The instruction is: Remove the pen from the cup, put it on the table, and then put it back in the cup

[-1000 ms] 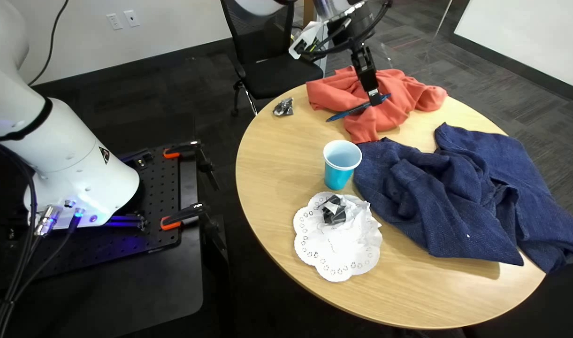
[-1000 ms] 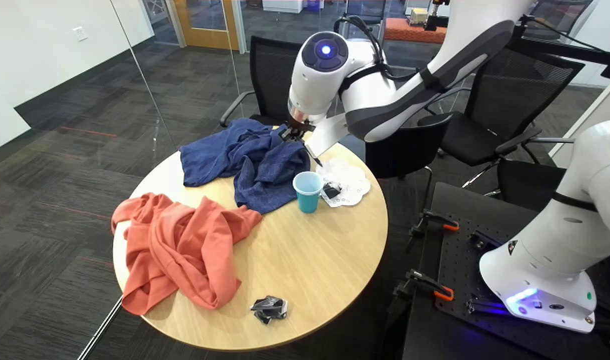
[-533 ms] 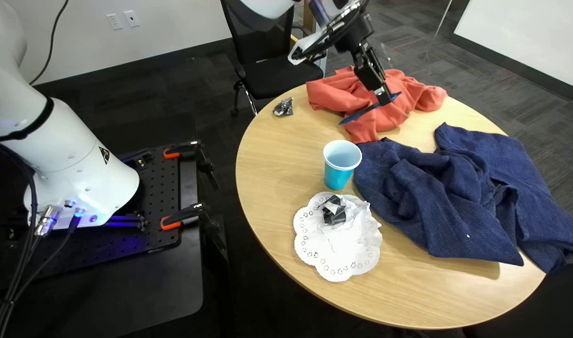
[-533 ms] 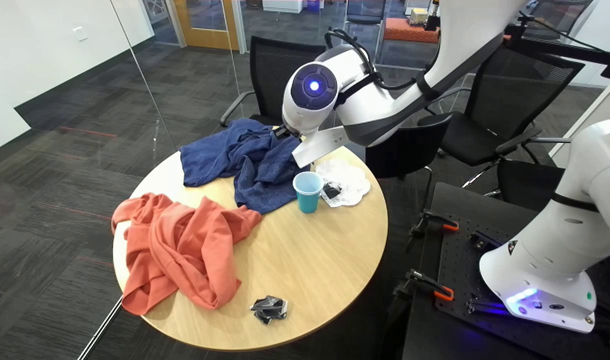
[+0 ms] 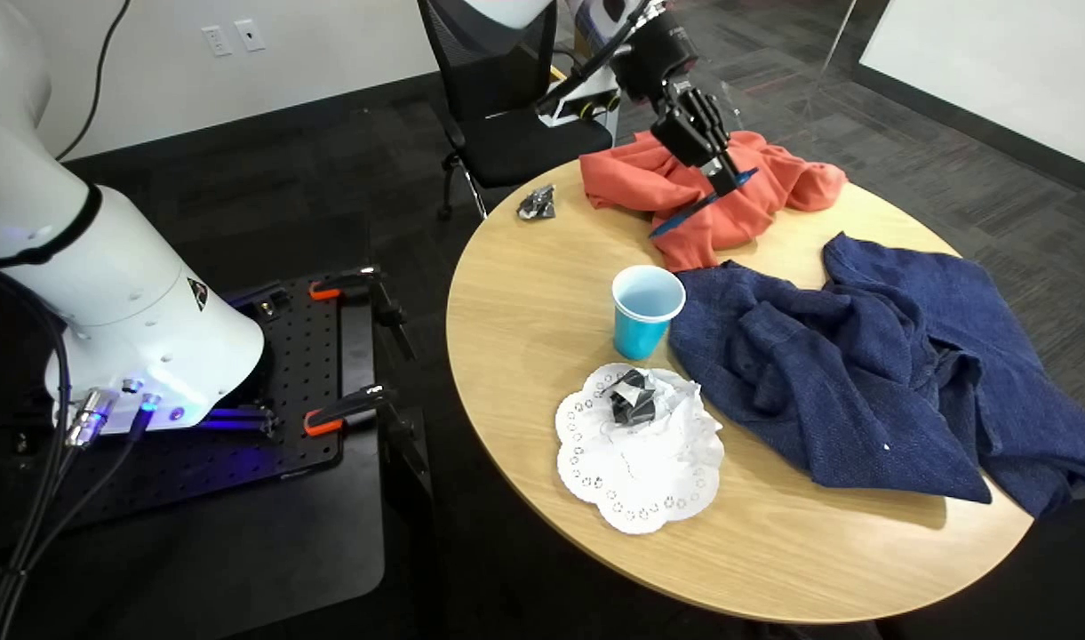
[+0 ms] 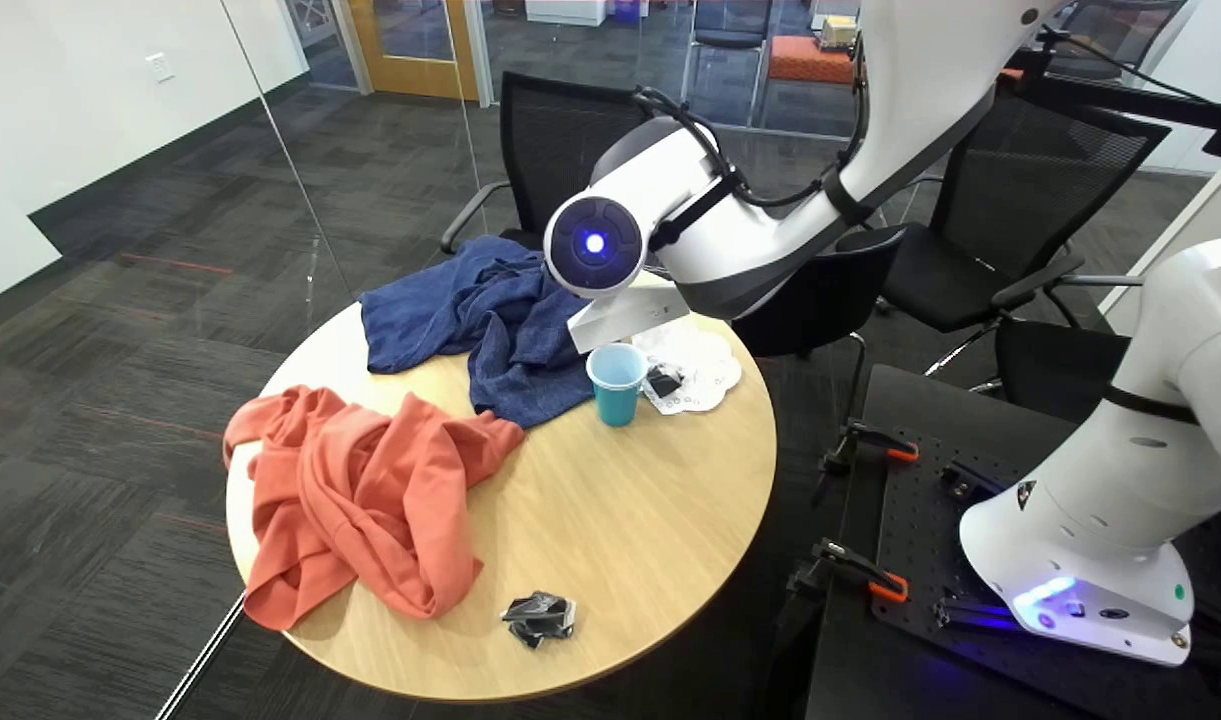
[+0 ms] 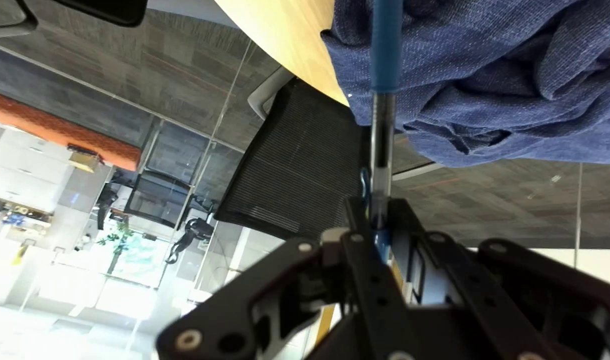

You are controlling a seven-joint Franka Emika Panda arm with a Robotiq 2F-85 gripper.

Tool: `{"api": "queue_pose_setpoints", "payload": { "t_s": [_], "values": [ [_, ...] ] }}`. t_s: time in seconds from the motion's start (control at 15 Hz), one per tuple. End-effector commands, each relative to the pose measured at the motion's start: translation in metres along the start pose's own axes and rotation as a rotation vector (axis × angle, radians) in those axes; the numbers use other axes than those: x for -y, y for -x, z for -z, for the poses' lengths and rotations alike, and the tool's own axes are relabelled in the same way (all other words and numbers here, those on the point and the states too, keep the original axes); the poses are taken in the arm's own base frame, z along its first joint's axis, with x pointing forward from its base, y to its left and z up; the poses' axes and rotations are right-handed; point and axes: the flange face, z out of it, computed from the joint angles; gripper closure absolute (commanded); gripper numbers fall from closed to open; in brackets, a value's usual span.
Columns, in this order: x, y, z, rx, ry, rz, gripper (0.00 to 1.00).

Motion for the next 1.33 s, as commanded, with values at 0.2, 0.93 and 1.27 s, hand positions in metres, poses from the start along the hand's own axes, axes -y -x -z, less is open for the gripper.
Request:
{"api": "queue_pose_setpoints", "payload": {
  "t_s": [0.2, 0.93, 1.27],
  "values": [
    [0.009, 0.005, 0.002, -0.124, 0.108, -0.107, 0.96],
    [0.017, 0.02, 0.008, -0.146, 0.142, -0.161, 0.83],
    [0.021, 0.023, 0.005, -0.177, 0.148, -0.183, 0.96]
  ]
}}
